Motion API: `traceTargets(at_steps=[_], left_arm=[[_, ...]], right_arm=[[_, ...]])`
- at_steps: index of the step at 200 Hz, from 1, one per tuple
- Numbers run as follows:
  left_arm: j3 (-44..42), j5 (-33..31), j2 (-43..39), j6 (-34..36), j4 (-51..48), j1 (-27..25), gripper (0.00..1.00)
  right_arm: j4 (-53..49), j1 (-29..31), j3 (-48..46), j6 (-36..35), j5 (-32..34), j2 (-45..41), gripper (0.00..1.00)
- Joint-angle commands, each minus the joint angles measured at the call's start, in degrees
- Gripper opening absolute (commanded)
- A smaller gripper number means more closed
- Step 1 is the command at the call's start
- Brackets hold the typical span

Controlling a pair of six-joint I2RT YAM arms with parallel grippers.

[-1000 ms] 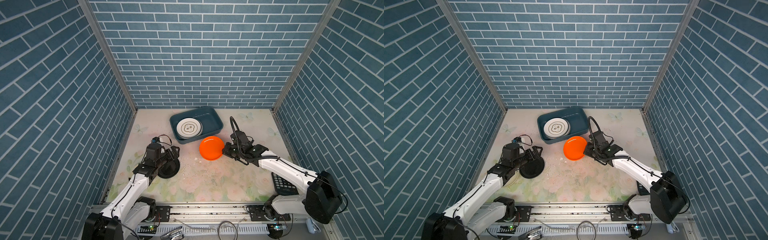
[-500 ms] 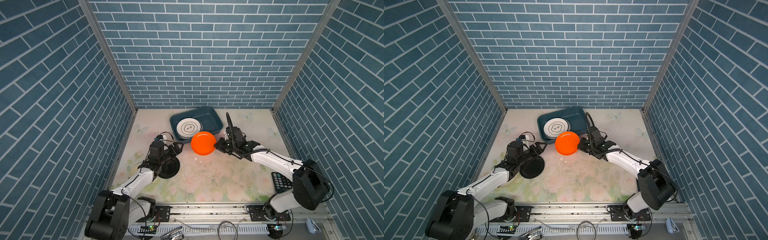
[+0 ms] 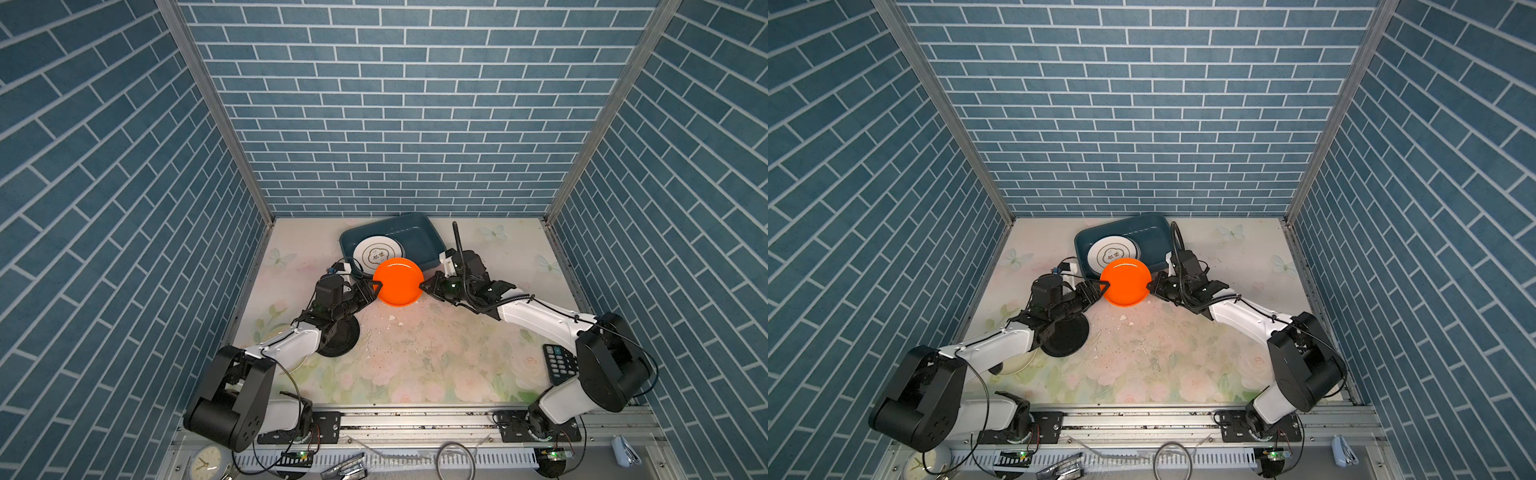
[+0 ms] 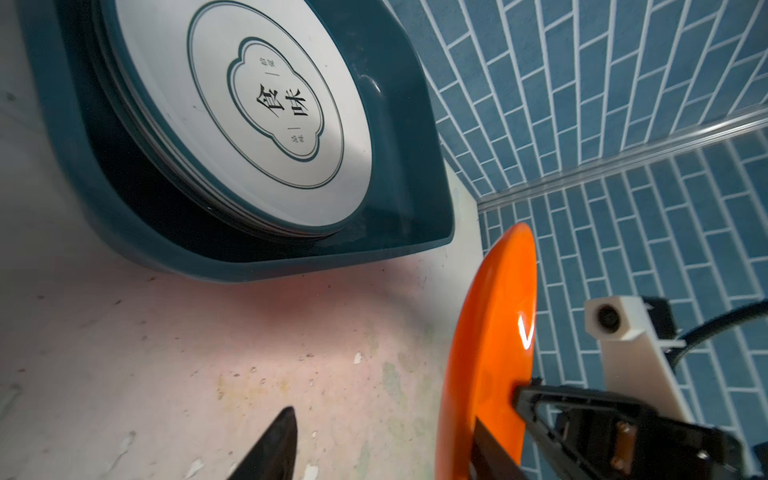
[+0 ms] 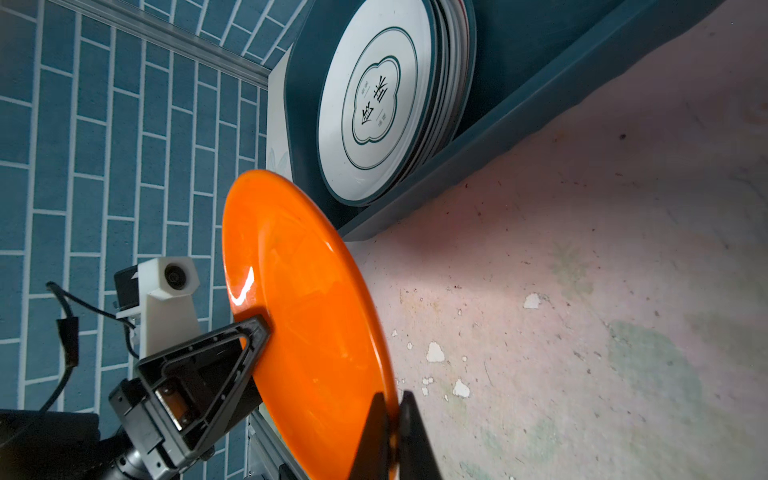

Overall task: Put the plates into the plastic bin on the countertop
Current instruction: 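Carry the orange plate toward the left gripper while the left gripper reaches it, then grip the orange plate with the left gripper and open the right gripper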

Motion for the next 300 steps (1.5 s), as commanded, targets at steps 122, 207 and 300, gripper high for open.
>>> traceTargets(at_steps=[122,207,300], left_arm=[[4.7,1.4,0.7,1.5,-1.2,-1.1,0.0],[9.1,-3.2,-1.6,9.0,-12.1,-0.9,0.0],[15.8,-5.2,1.9,11.3,-15.4,2.2,0.0]], right_arm=[[4.7,-0.9,0.7,2.0,-5.5,-0.4,0.27],[-5.8,-1.0,0.2,-5.8,-0.6,-5.7,0.85],[-8.8,-1.1,-6.5,-13.2,8.3,-14.3,0.99]])
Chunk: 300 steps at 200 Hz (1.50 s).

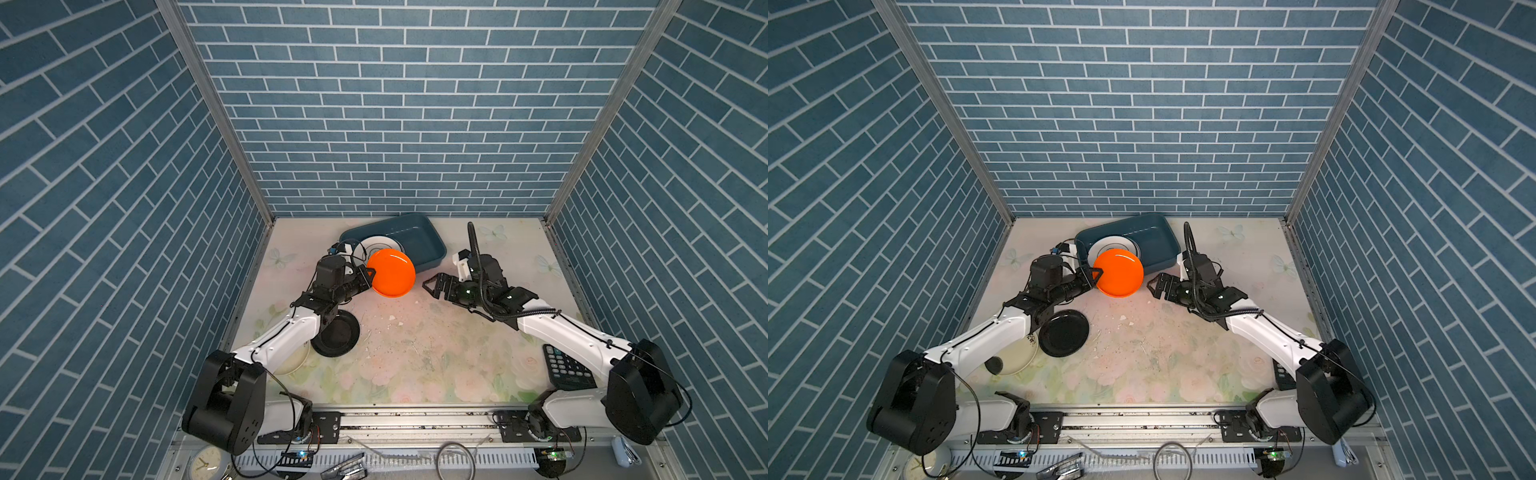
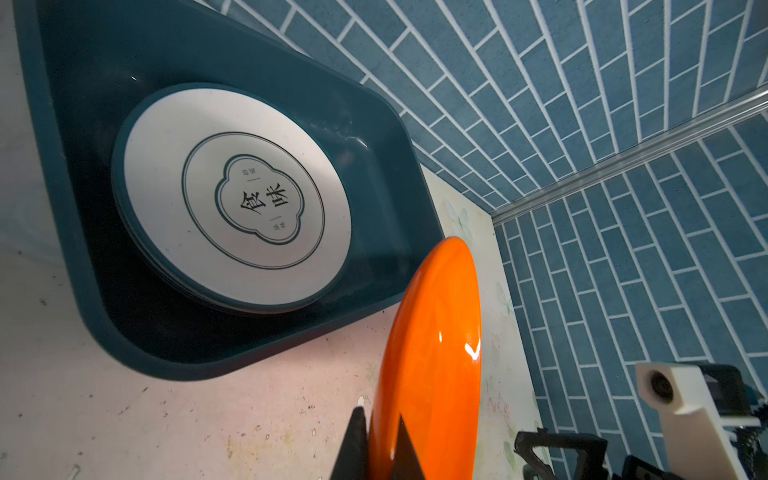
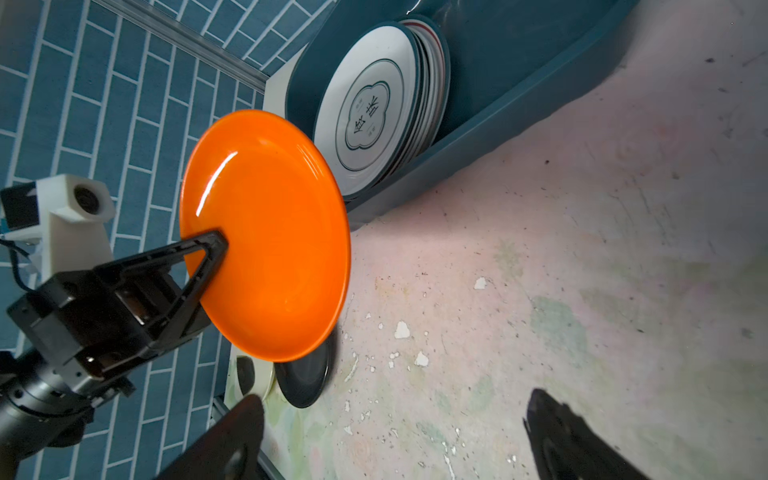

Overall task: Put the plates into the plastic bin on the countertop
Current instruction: 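Grip the orange plate with the left gripper and open the right gripper, then lower the orange plate into the teal bin with the left gripper and release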

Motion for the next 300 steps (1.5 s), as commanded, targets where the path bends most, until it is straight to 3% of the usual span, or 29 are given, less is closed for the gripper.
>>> traceTargets(at_steps=[1,23,109,149,186,206,232,247,260,300], left_arm=[[3.0,0.2,2.8,1.4,-0.1,1.4,0.0],[4.4,1.8,6.0,0.8,1.6,2.5,0.0],[11.3,7.1,18.9,-0.8,6.7,8.8,0.0],[14.9,7.4,24.1,0.2,6.3,10.7,0.0],[16.4,3.7,26.3,3.5,3.4,10.8,0.0],[17.3,3.6,27.6,4.3,2.7,10.7,0.09],[18.4,5.5,28.6,6.5,3.1,10.8,0.41],[18.8,5.3,27.8,7.7,2.9,10.8,0.66],[19.4,4.9,26.8,8.8,1.6,10.8,0.98],[22.0,-0.7,23.6,13.2,-7.3,10.5,1.0]], right_arm=[[-1.3,0.0,-1.4,-4.4,3.9,-2.8,0.99],[-1.8,-0.2,-2.3,-5.7,5.9,-4.3,0.99],[0.4,-1.9,-2.7,-5.1,2.2,-3.9,0.98],[-0.1,-2.2,-2.9,-3.9,1.8,-2.6,0.98],[0.1,-2.4,-3.3,-2.9,1.4,-2.1,0.98],[0.1,-2.5,-3.2,-2.7,0.6,-1.5,0.98],[-0.1,-2.5,-2.7,-2.7,0.1,-0.8,0.98],[0.0,-2.5,-2.7,-2.4,0.1,-0.8,0.98],[0.2,-2.5,-2.7,-1.8,0.0,-0.9,0.98],[0.3,-2.6,-3.2,-1.6,-0.1,-1.4,0.97]])
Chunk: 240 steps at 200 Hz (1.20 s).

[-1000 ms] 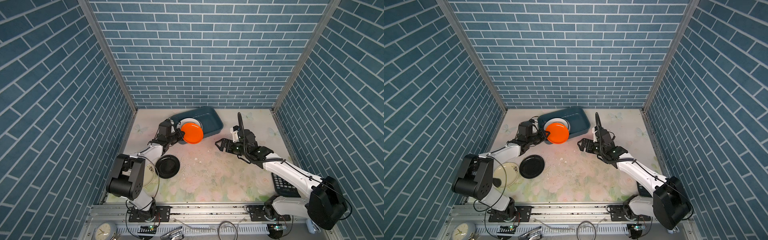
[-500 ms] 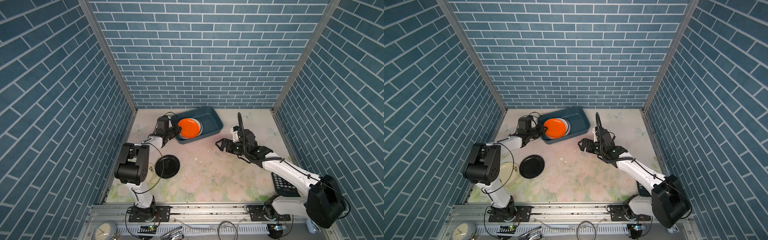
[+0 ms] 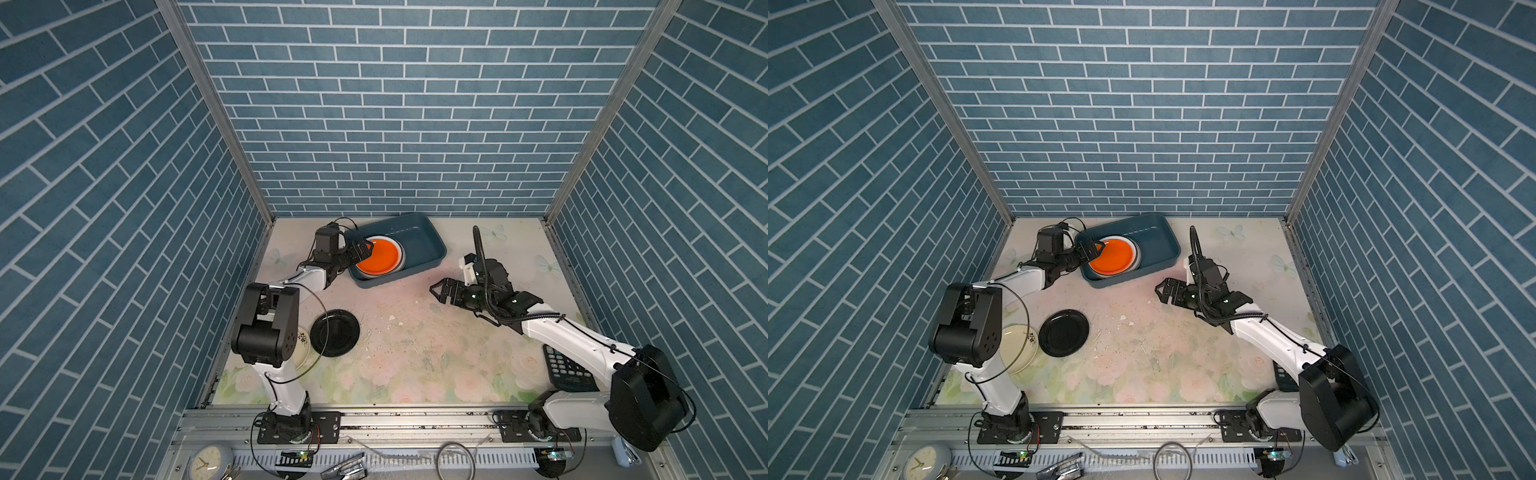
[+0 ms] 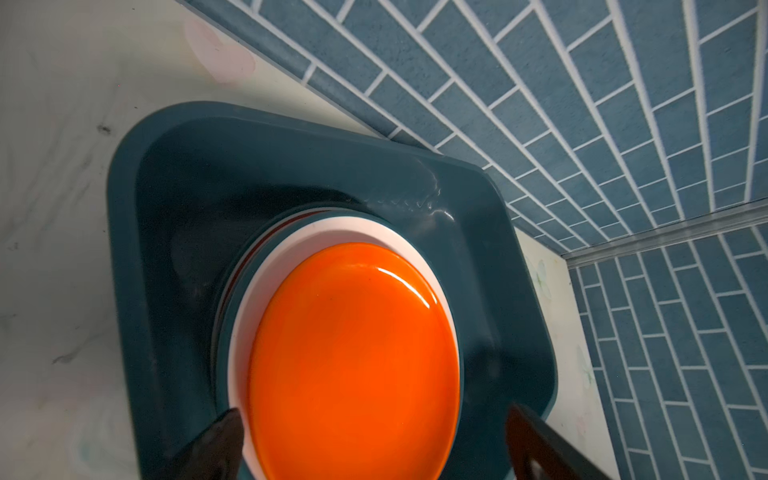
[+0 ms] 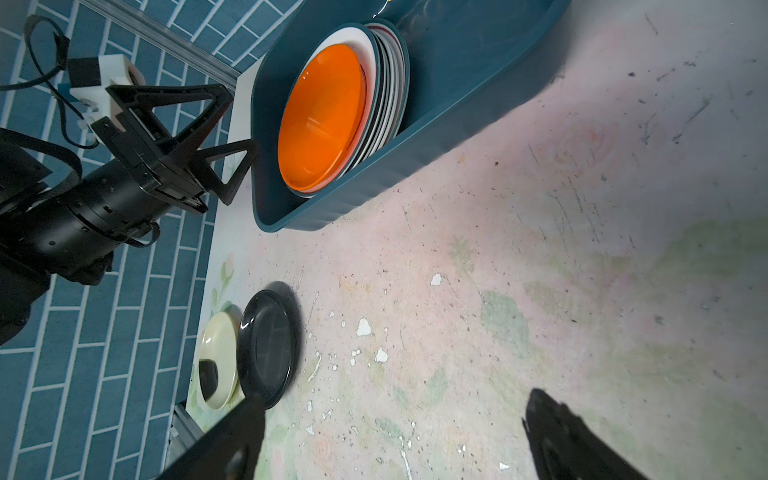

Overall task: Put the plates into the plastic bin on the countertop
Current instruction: 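Lower the orange plate into the teal bin with the left gripper and release, then move the left gripper back toward the cream plate near the robot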

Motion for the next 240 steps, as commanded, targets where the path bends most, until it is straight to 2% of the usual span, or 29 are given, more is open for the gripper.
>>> traceTargets(at_steps=[1,50,100,151,205,240], left_arm=[[2.1,-4.3,-2.9,4.4,-7.4,0.0,1.0],[-1.1,-16.9,-14.7,8.5,-17.7,-3.1,1.0],[-11.1,-20.0,-32.8,7.2,-29.1,-3.3,1.0],[-18.0,-28.7,-53.7,3.5,-44.6,-3.1,1.0],[-22.2,-31.7,-63.9,-2.4,-58.3,-2.2,1.0],[-25.3,-32.6,-68.3,-4.9,-63.9,2.8,1.0]], right_arm=[[0.6,-0.2,-0.6,1.1,-0.5,-0.2,0.97],[1.4,-0.2,-3.5,0.5,-0.8,-3.4,0.97],[1.7,-0.2,-5.3,-1.7,0.3,-6.9,0.97],[3.3,-0.3,-7.0,-5.2,1.3,-9.5,0.97],[6.8,-0.5,-9.5,-5.4,-1.3,-9.6,0.97],[8.0,-0.6,-10.1,-5.3,-2.8,-10.3,0.97]])
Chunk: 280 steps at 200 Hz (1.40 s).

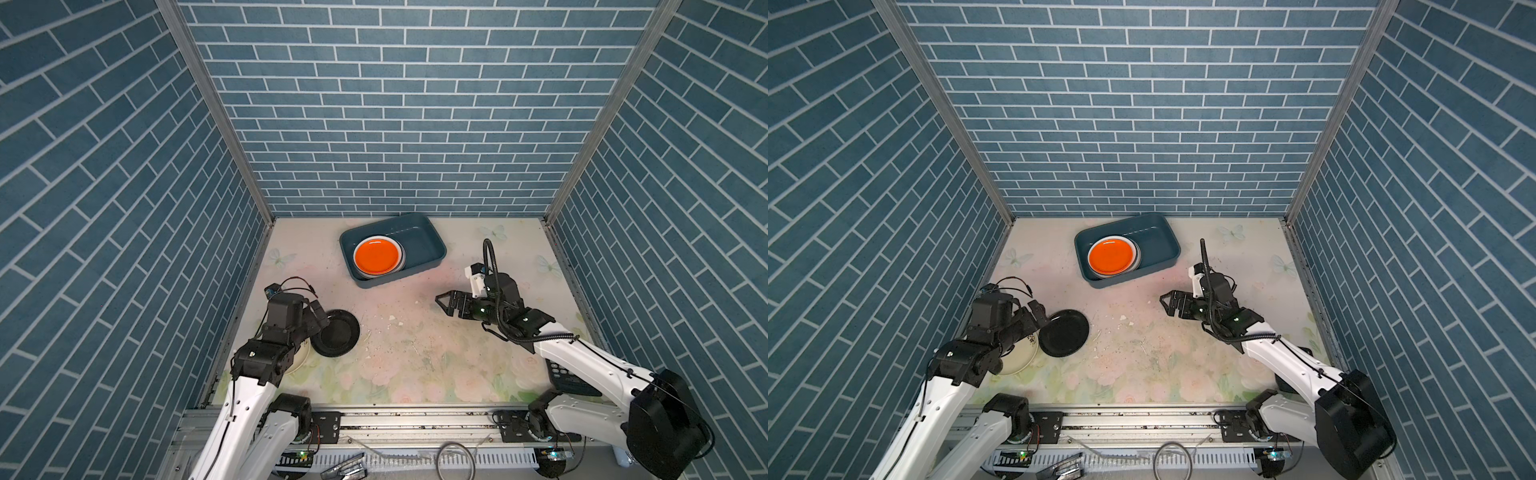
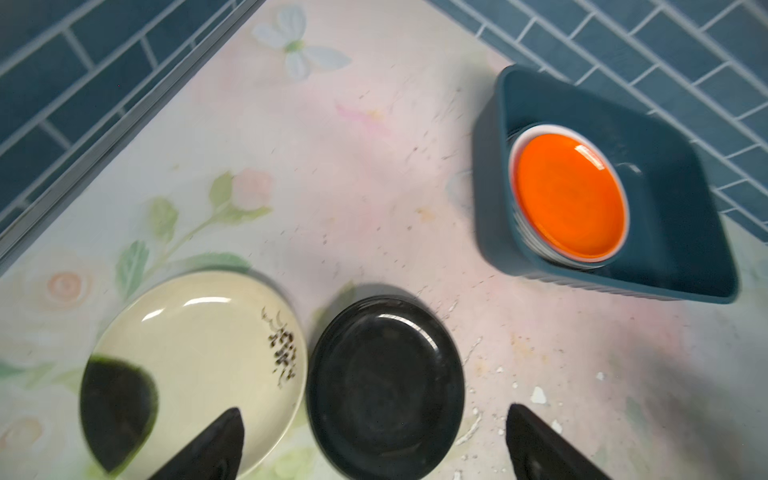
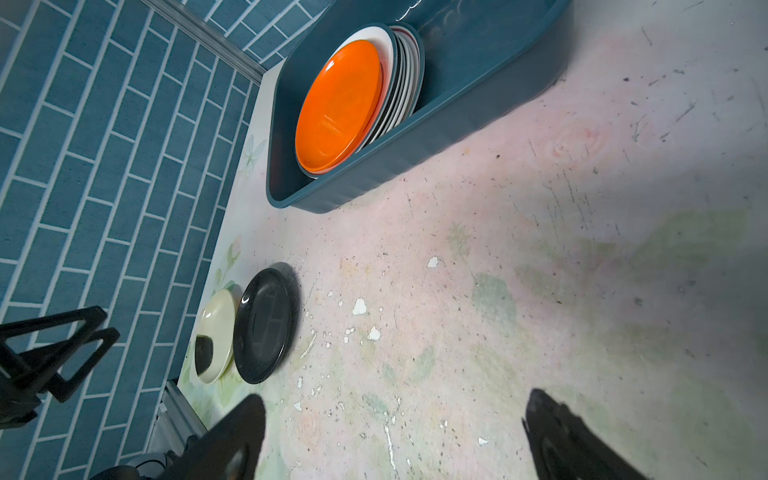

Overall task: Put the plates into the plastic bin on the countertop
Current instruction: 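Move the left gripper back toward the cream plate near the robot, then grip the rim of the cream plate with the left gripper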

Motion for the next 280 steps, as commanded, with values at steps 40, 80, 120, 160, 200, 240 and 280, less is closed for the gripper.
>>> traceTargets(at_steps=[40,80,120,160,200,240,280], left_arm=[[-3.4,-3.8,-2.7,-9.1,-10.9,7.3,0.99],[-4.9,-0.5,-2.9,-16.0,-13.8,14.2,1.0],[-10.1,3.5,-5.1,-24.1,-10.8,17.9,1.0],[-16.3,9.2,-4.9,-29.3,-3.9,21.2,1.0],[-17.8,10.8,-0.9,-27.5,-0.9,24.2,1.0],[-21.5,16.2,5.2,-26.7,7.7,29.3,0.92],[-22.3,18.5,11.6,-23.3,14.6,32.9,0.91]], right_arm=[[0.7,-1.5,0.8,-2.7,-3.7,-2.9,0.97],[-4.0,-4.4,3.3,-5.4,-4.8,-3.7,0.97],[-6.2,-7.5,5.1,-5.8,-8.7,-2.7,0.97],[-6.0,-11.4,5.3,-3.1,-12.8,-0.5,0.96],[-1.8,-14.3,2.8,0.5,-16.5,-0.5,0.95],[-1.7,-16.2,2.3,1.5,-18.5,-0.6,0.95],[-0.7,-17.1,1.7,2.7,-18.9,0.2,0.93]])
